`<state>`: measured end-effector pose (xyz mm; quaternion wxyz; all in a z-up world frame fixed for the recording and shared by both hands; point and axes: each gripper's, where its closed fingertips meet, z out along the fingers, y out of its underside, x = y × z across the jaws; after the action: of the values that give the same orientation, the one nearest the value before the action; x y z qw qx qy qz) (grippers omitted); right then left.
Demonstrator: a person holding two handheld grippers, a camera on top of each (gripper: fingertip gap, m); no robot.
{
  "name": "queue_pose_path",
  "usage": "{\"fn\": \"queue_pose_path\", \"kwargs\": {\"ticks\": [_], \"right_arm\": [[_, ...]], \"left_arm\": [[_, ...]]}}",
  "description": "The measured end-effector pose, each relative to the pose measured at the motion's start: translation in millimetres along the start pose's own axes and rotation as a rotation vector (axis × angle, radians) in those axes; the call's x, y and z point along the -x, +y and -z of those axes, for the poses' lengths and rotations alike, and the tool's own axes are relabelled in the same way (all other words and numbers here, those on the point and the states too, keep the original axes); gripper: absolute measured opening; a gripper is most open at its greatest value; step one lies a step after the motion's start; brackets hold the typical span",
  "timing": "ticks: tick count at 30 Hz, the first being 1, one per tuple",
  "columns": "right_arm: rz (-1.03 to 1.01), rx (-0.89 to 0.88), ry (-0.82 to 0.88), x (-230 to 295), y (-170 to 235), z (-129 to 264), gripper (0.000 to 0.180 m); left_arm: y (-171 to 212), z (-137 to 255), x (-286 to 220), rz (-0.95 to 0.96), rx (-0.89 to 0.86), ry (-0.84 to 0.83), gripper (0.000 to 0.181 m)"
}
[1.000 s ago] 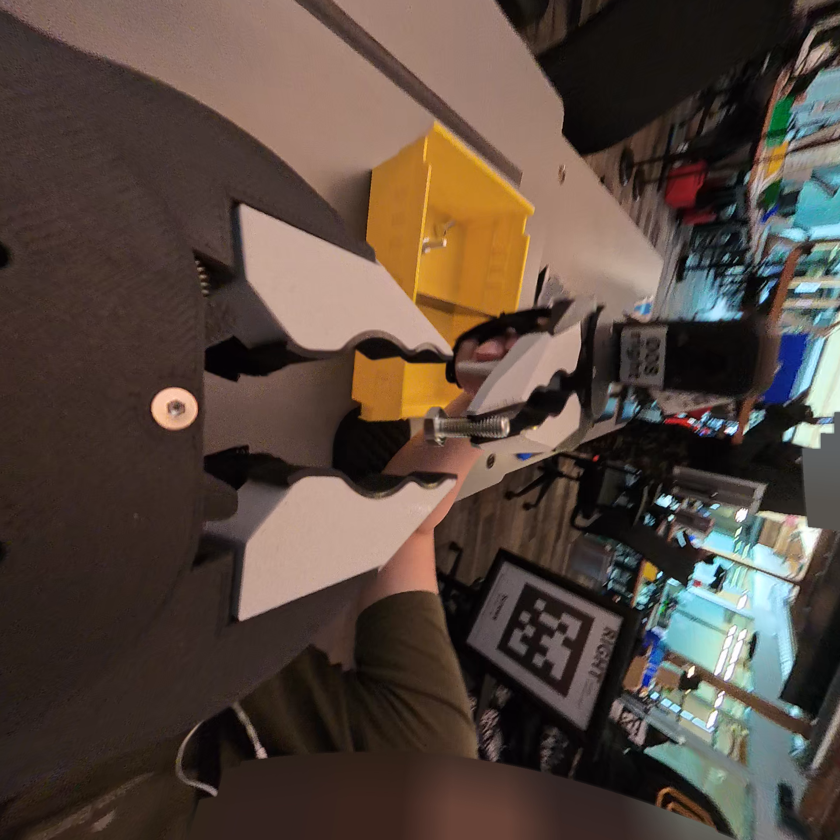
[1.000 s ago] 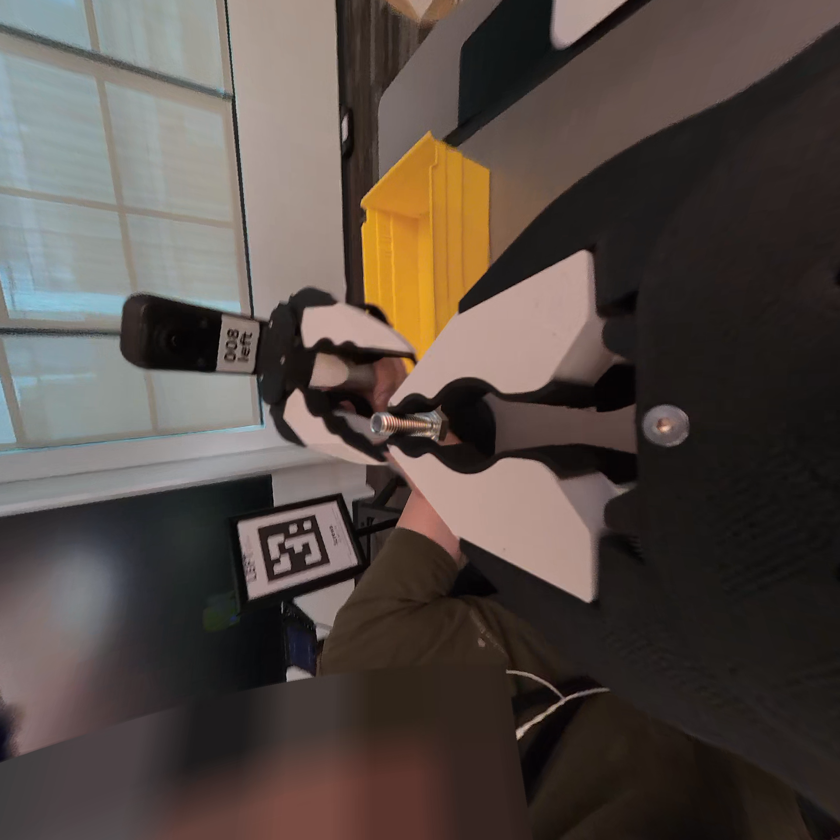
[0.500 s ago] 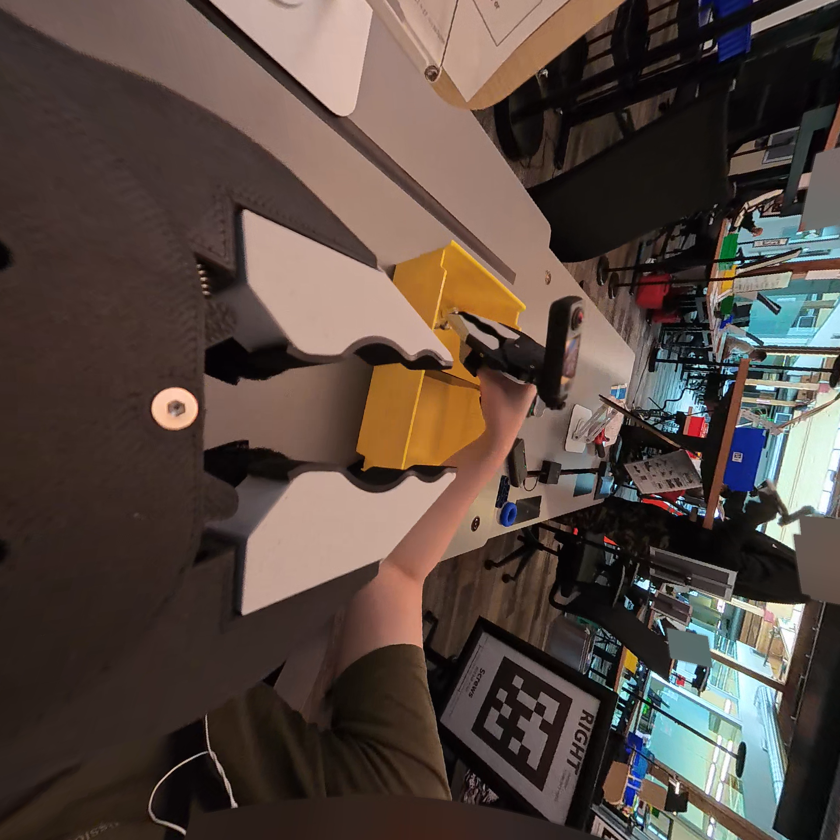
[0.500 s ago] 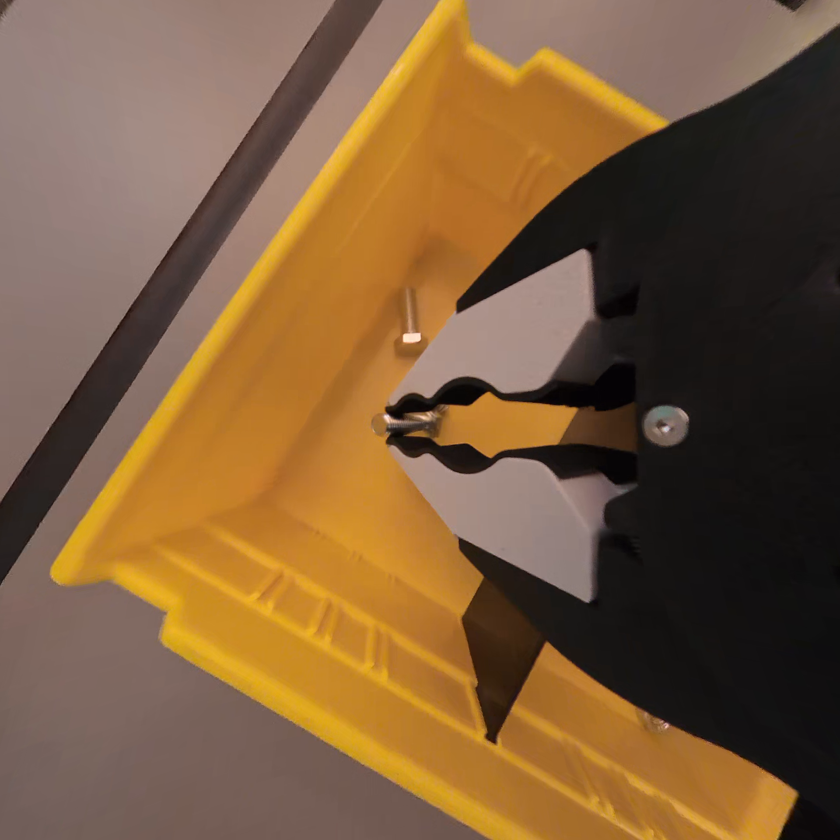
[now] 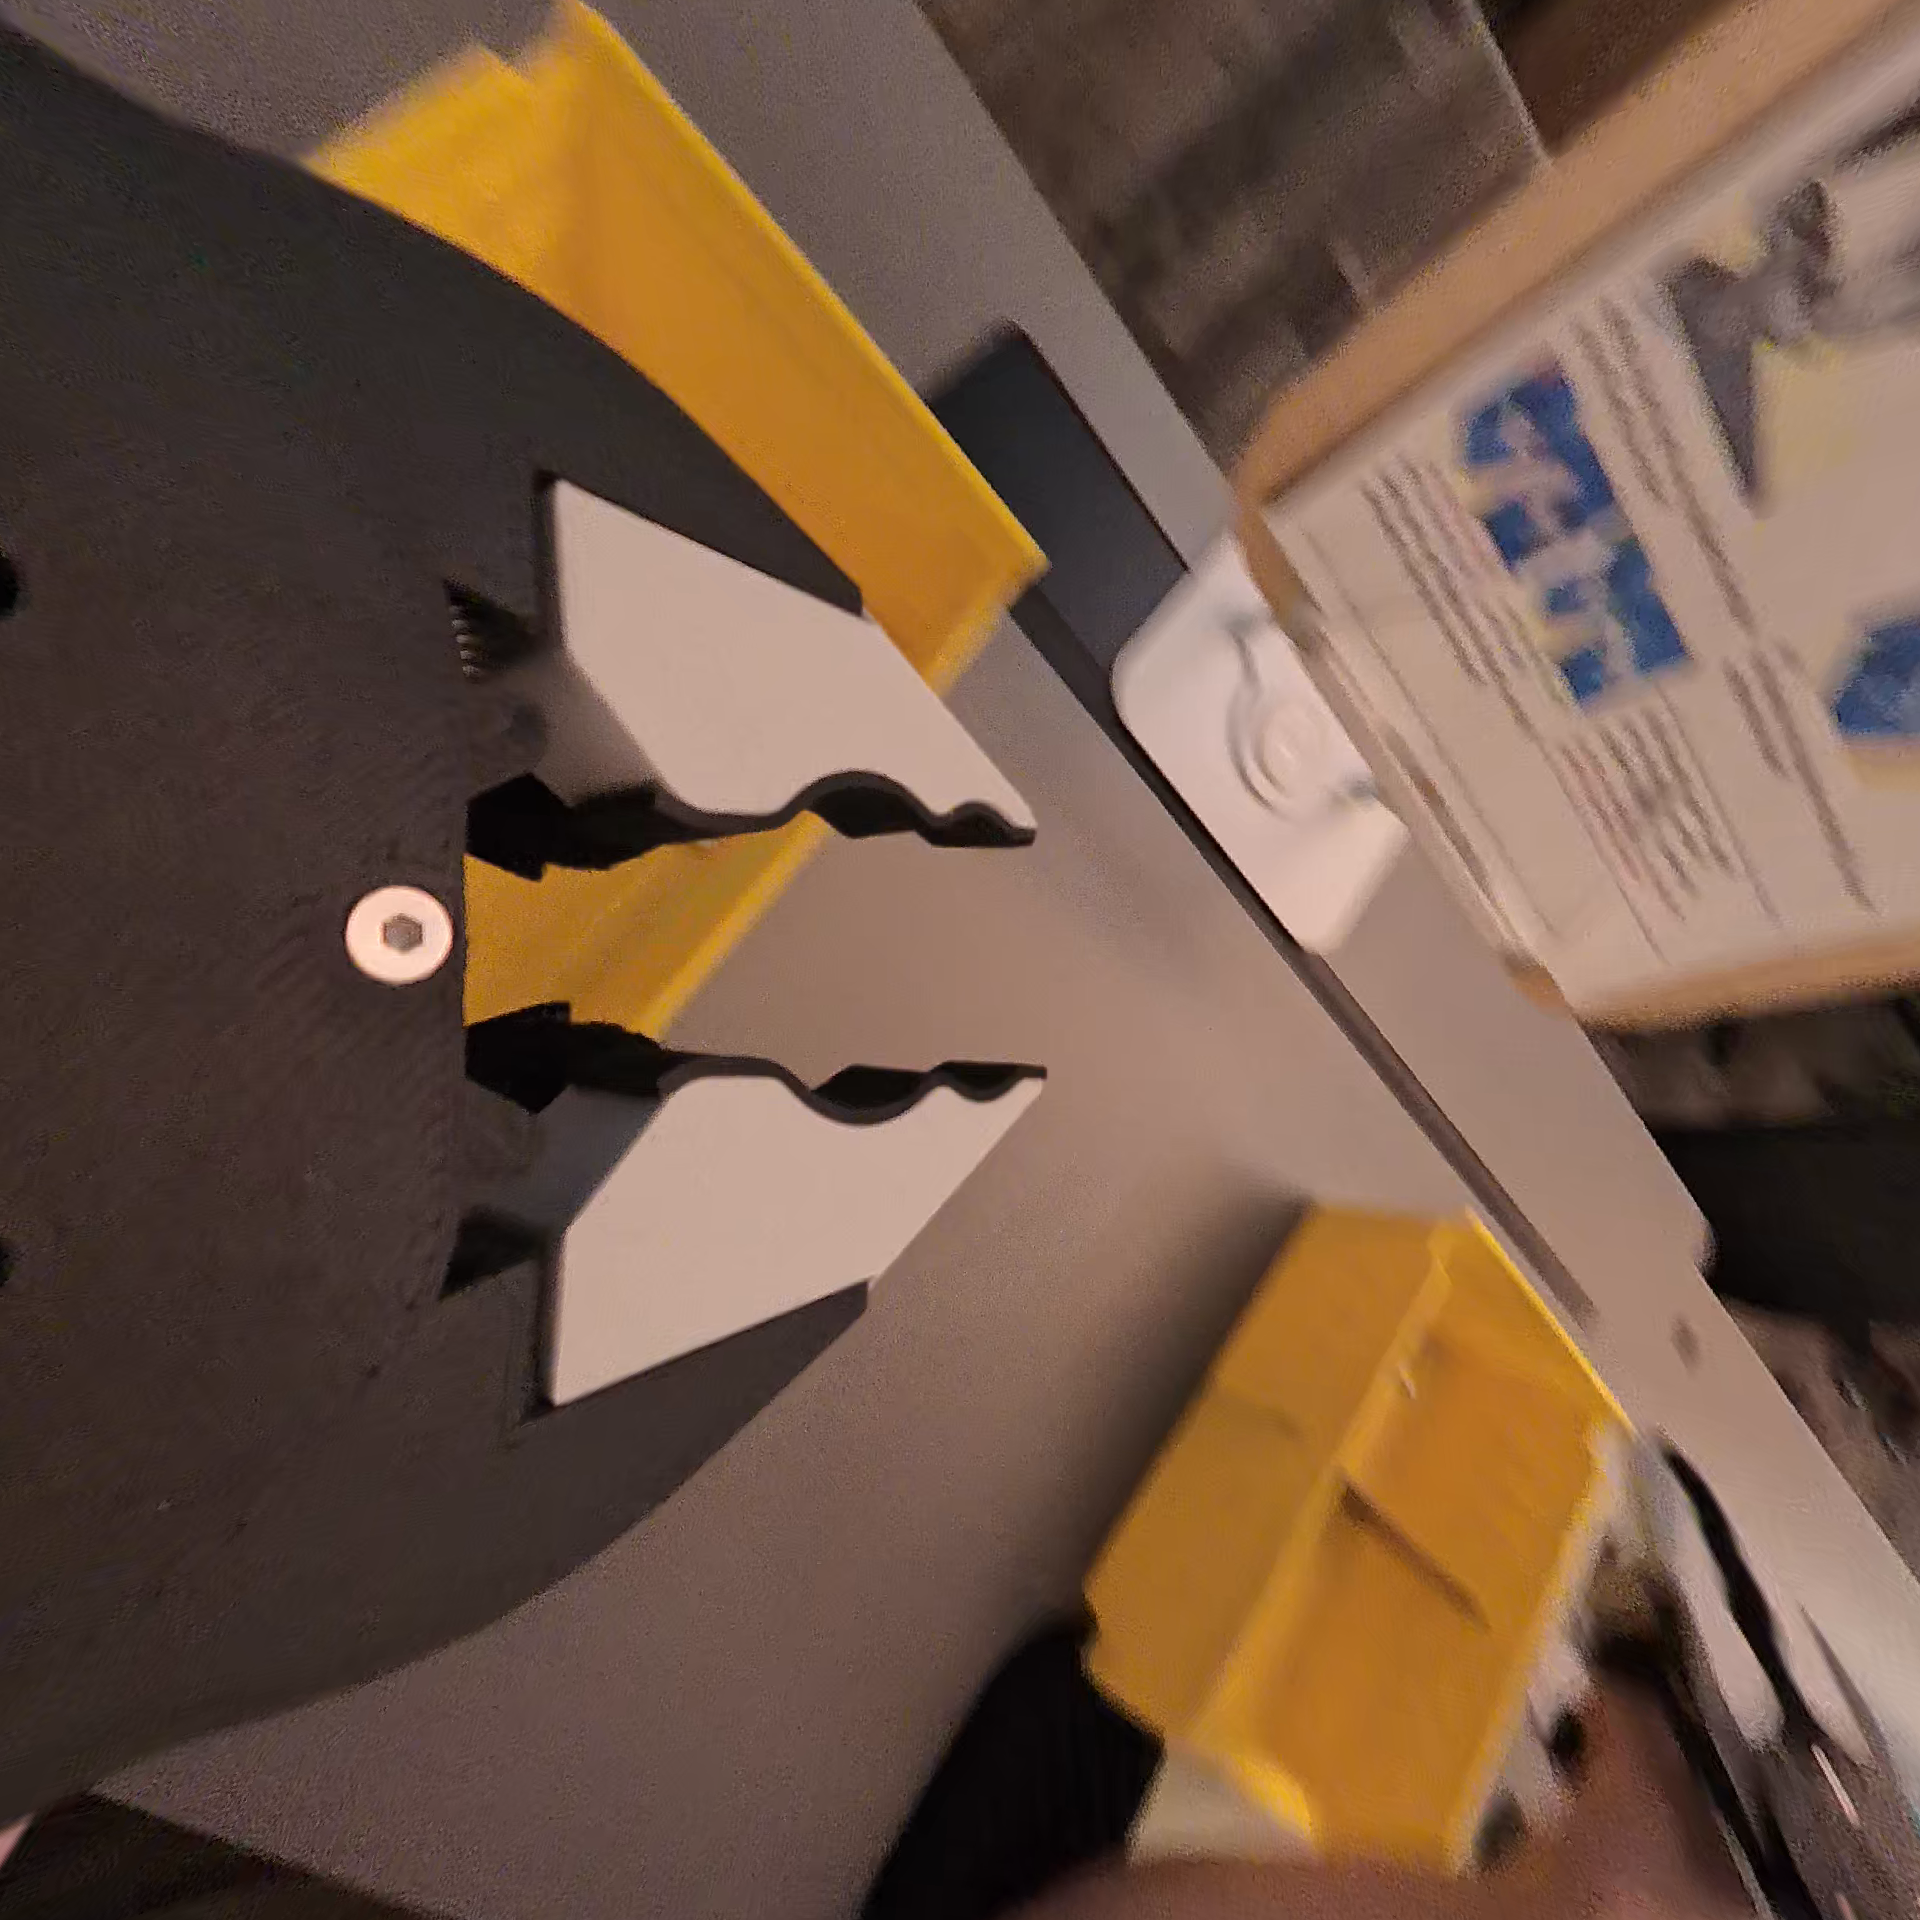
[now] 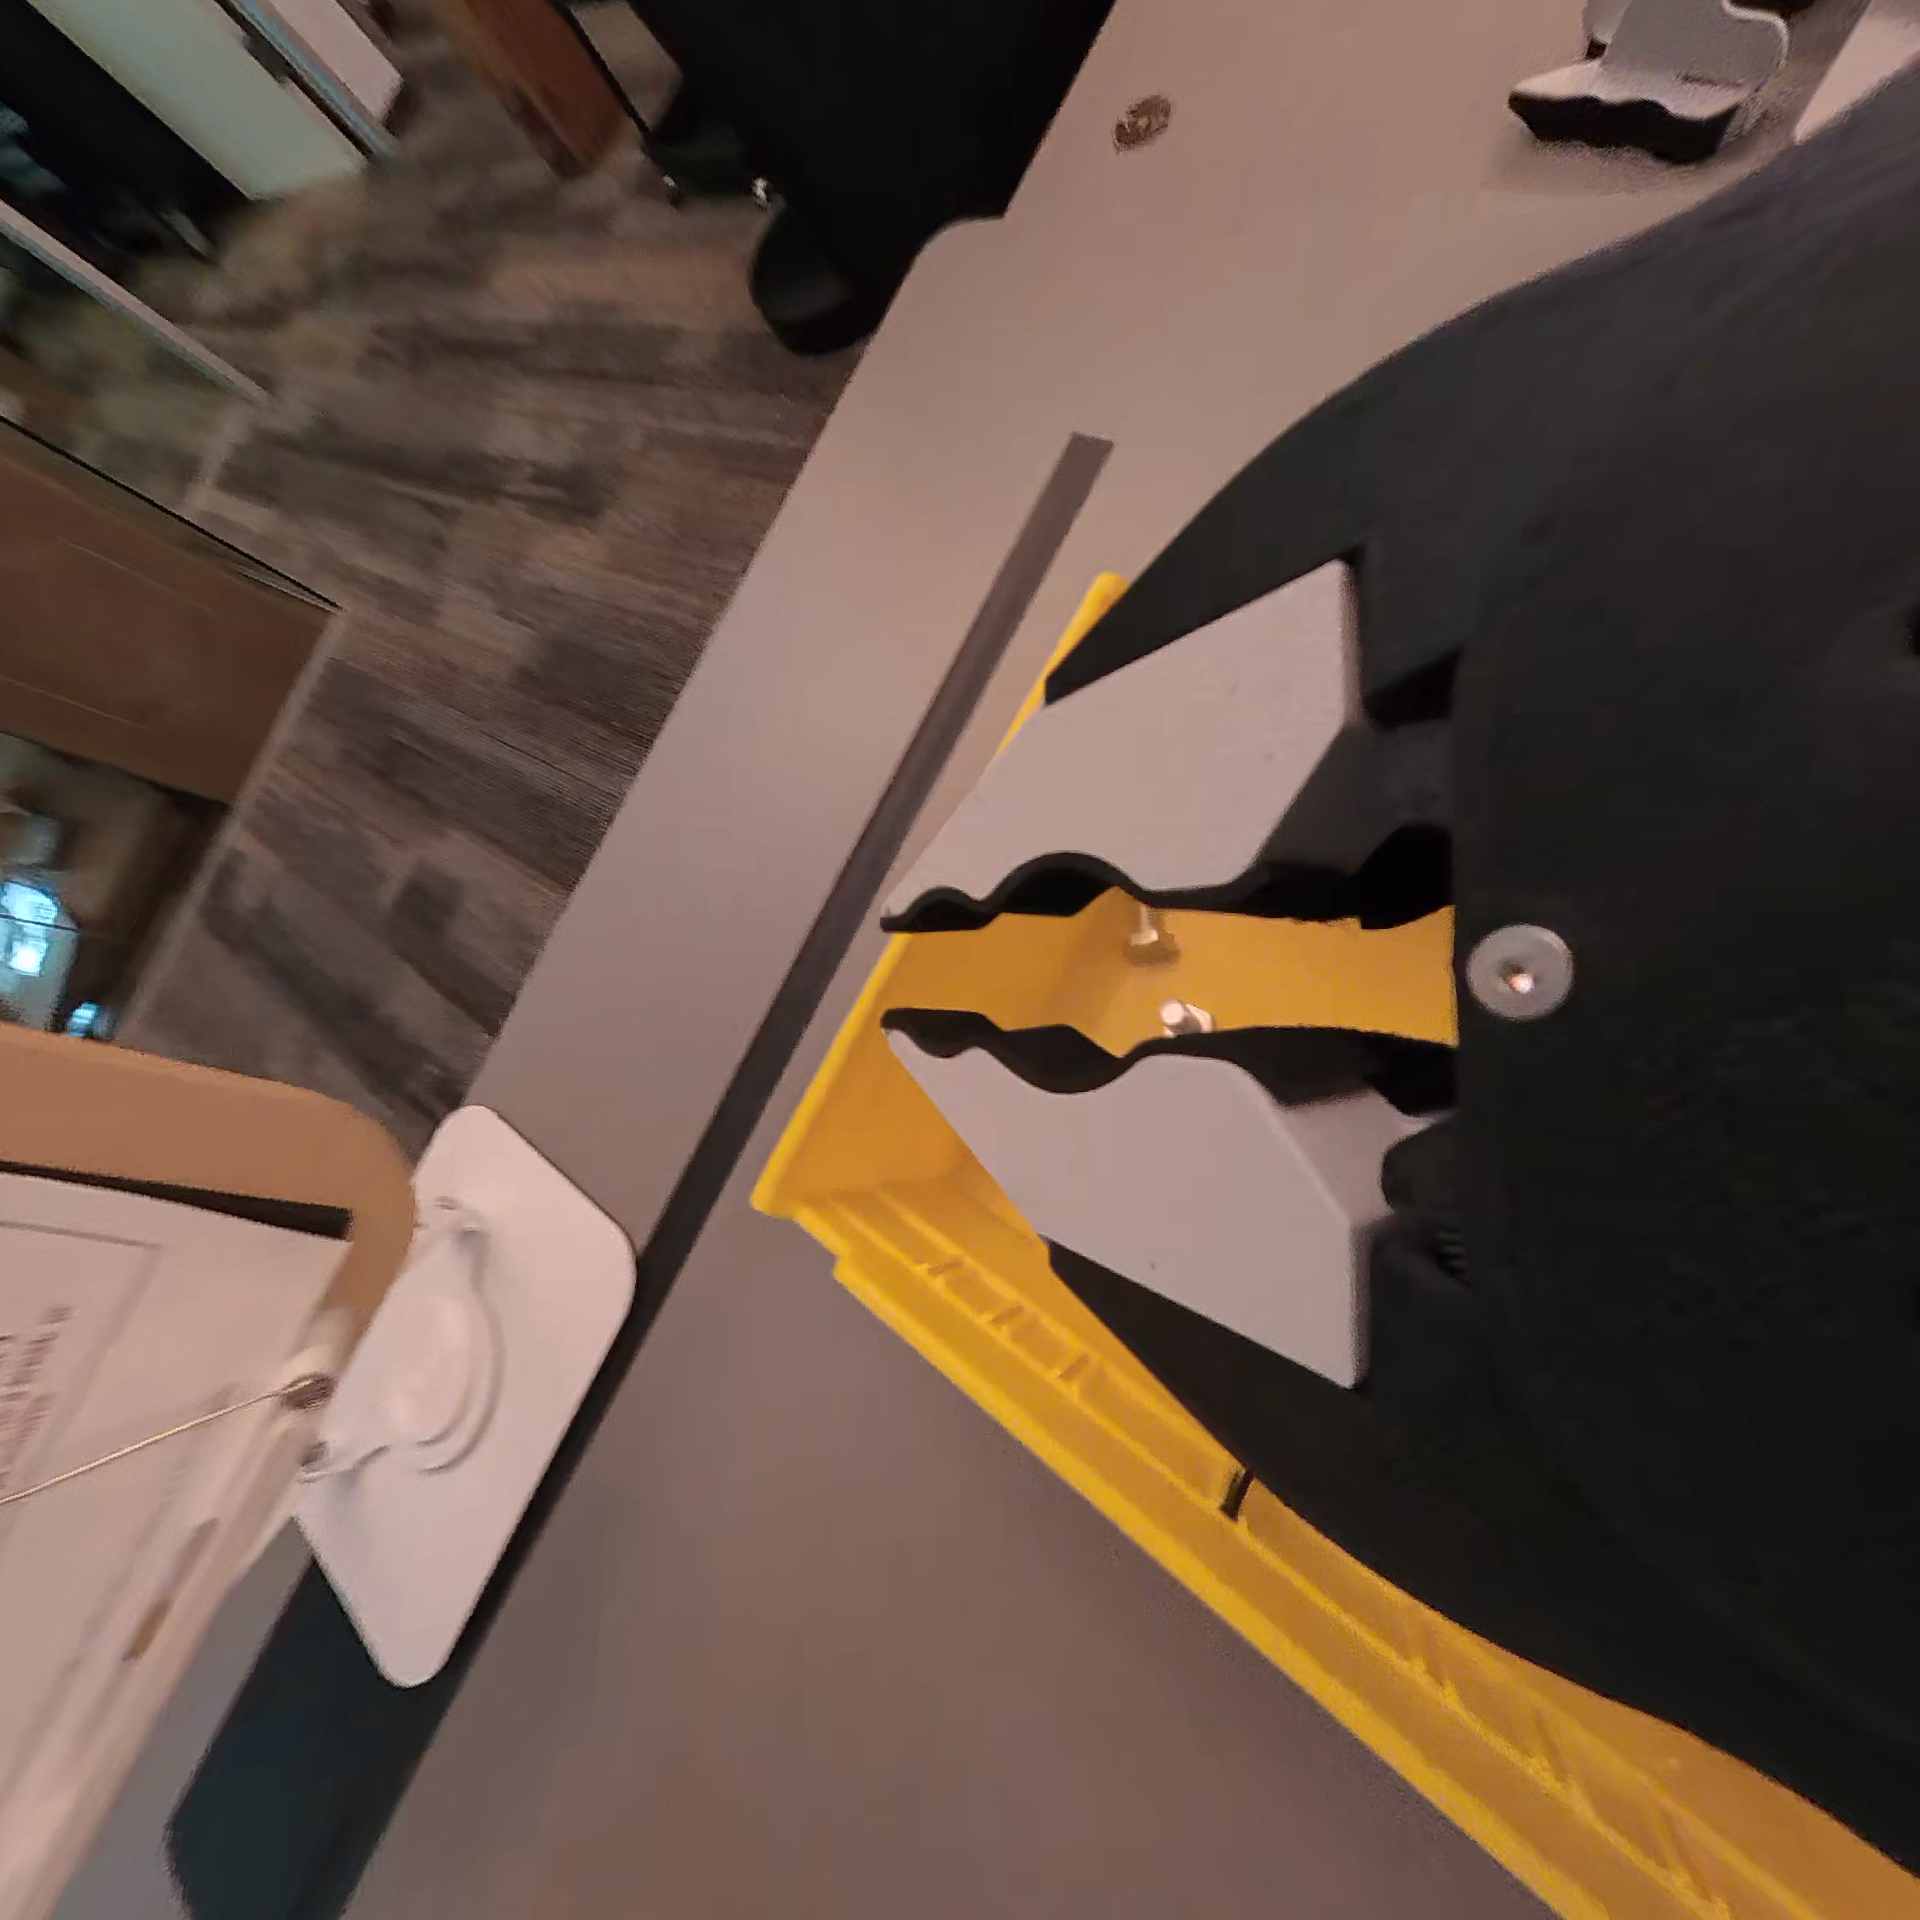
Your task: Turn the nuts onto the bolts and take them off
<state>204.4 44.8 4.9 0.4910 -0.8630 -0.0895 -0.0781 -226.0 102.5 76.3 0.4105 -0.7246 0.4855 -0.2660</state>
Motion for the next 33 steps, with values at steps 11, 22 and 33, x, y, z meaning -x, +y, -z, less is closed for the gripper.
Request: {"fn": "queue_pose_path", "kwargs": {"ticks": [11,22,33], "right_arm": [[0.001,0.008,0.016,0.0,2.2,1.9,0.018],[0.034,0.059,0.021,2.0,12.2,-2.0,0.019],[0.060,0.097,0.015,1.8,19.1,-4.3,0.018]], "left_arm": [[137.7,-17.3,70.3,0.428,0.538,-0.107,0.035],[204.0,-82.9,74.2,0.602,0.869,-0.117,0.032],[220.6,-89.1,70.2,0.613,0.976,-0.139,0.023]]}}
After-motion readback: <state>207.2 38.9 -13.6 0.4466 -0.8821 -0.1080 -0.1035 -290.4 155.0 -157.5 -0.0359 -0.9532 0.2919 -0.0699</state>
